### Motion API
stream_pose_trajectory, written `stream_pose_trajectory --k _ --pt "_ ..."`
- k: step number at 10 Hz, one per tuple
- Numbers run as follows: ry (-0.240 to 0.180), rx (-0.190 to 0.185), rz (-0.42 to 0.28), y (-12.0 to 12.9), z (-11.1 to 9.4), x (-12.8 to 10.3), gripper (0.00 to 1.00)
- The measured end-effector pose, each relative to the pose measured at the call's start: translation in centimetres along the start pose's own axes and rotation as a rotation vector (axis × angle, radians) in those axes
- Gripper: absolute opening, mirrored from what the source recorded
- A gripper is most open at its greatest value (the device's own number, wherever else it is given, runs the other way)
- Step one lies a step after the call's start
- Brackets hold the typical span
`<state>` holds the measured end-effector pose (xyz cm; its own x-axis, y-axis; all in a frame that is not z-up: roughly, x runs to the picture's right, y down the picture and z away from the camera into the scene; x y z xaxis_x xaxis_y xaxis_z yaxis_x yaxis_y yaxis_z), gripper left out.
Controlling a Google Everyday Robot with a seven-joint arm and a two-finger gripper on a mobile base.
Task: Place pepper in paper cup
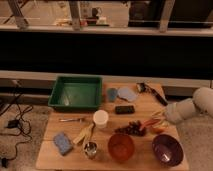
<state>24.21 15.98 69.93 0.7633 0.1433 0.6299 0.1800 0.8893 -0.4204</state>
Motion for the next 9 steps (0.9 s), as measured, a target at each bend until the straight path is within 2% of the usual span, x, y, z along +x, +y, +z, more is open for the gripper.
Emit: stream_pose_trajectory --k 3,5,7,9 --pt "-0.093 0.010 -0.089 -0.5 1.1 -6.6 0.00" --pt "-0.183 0.021 -0.154 -0.4 0.9 -10.7 0.00" --pt "-0.230 0.012 -0.187 0.2 1.0 -12.5 0.00" --pt "-0.277 -0.019 -0.233 1.6 2.4 -15.1 0.00"
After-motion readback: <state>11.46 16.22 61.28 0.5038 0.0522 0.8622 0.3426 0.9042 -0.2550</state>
